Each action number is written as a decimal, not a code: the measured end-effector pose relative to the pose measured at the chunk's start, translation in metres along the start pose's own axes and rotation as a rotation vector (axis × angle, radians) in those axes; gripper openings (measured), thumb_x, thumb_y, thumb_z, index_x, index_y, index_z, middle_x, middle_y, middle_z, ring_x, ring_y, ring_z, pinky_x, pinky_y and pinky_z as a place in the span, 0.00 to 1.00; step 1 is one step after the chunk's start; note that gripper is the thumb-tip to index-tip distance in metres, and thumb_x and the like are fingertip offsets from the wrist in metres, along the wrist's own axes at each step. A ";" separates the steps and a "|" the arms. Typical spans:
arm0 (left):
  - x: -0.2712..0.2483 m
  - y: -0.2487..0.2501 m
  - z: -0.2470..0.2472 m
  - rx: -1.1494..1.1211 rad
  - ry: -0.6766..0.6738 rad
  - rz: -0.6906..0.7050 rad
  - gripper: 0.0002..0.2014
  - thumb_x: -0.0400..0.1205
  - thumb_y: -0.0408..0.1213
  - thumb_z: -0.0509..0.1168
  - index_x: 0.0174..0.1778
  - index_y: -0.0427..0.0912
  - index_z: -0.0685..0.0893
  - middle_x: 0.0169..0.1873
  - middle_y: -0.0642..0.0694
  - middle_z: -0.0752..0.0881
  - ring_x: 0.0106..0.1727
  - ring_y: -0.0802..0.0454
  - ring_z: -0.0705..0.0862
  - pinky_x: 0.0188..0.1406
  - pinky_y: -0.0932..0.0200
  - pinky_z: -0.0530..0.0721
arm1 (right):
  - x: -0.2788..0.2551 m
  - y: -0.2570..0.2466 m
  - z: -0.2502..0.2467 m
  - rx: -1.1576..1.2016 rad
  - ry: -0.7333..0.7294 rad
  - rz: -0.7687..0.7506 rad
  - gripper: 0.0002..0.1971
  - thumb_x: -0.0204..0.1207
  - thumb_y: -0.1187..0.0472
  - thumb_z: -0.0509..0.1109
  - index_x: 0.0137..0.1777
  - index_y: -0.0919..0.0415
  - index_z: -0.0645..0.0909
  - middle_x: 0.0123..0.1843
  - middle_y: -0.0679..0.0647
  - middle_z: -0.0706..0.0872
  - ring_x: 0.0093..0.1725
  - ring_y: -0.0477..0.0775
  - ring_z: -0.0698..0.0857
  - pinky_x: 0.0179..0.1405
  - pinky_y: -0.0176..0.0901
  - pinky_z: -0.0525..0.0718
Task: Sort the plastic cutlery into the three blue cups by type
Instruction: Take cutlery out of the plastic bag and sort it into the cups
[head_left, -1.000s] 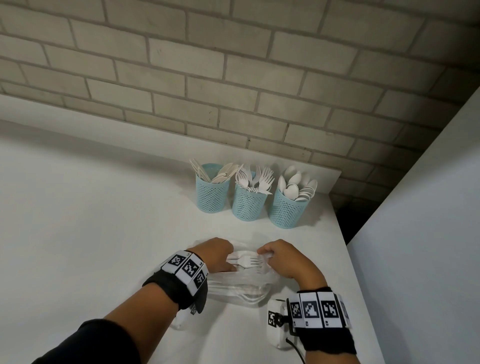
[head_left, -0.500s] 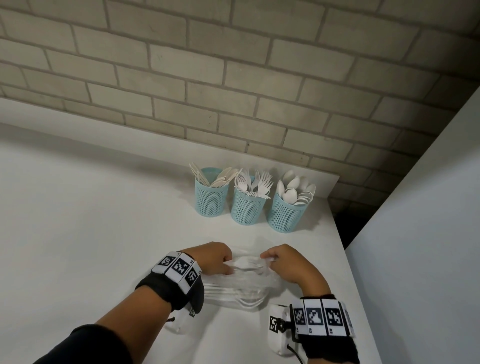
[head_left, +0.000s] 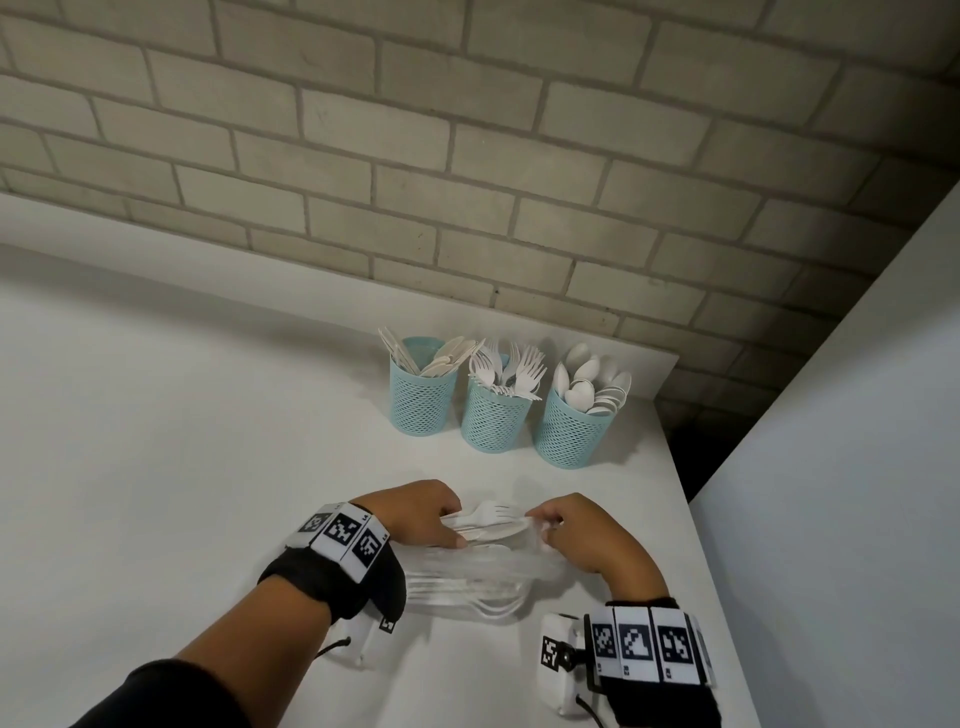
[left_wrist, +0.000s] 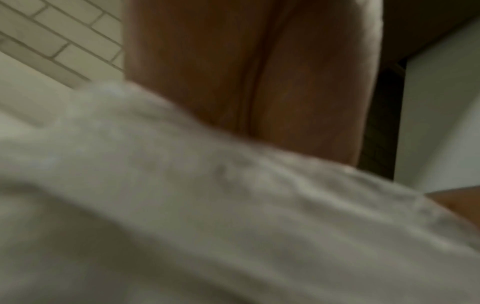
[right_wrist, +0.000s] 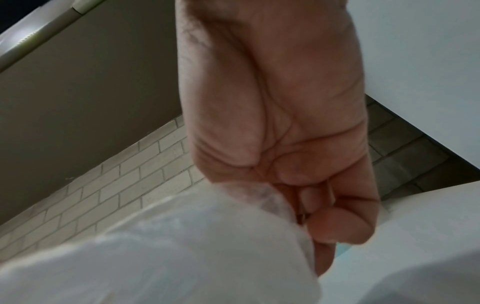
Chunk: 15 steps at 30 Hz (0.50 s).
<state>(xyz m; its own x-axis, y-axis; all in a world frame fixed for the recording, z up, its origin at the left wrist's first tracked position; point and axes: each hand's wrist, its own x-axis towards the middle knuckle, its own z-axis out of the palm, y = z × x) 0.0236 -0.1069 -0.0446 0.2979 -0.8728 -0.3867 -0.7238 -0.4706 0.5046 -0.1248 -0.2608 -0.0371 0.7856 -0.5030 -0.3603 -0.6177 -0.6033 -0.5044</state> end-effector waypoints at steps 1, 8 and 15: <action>-0.002 -0.001 -0.002 -0.027 0.002 0.000 0.16 0.80 0.46 0.66 0.32 0.42 0.69 0.30 0.50 0.69 0.32 0.53 0.67 0.31 0.60 0.61 | 0.000 0.002 -0.001 -0.010 0.003 0.005 0.21 0.78 0.74 0.58 0.68 0.60 0.80 0.67 0.55 0.83 0.67 0.54 0.80 0.59 0.35 0.73; -0.011 -0.002 -0.015 -0.565 0.010 0.076 0.04 0.80 0.31 0.67 0.49 0.42 0.82 0.39 0.49 0.88 0.34 0.63 0.85 0.41 0.75 0.80 | -0.006 0.003 -0.003 -0.026 0.015 0.017 0.26 0.76 0.74 0.58 0.70 0.51 0.78 0.71 0.55 0.78 0.72 0.55 0.75 0.65 0.39 0.74; -0.003 0.017 -0.027 -1.037 0.079 0.096 0.05 0.83 0.32 0.63 0.52 0.40 0.83 0.34 0.50 0.89 0.30 0.61 0.85 0.31 0.67 0.83 | -0.019 -0.052 -0.022 0.563 0.234 -0.276 0.10 0.82 0.56 0.63 0.59 0.54 0.82 0.51 0.44 0.86 0.50 0.37 0.83 0.46 0.26 0.78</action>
<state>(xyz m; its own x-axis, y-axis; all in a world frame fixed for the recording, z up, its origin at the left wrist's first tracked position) 0.0275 -0.1152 -0.0139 0.3344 -0.9007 -0.2774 0.1318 -0.2467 0.9601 -0.1084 -0.2333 0.0138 0.8440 -0.5362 -0.0117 -0.2326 -0.3463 -0.9088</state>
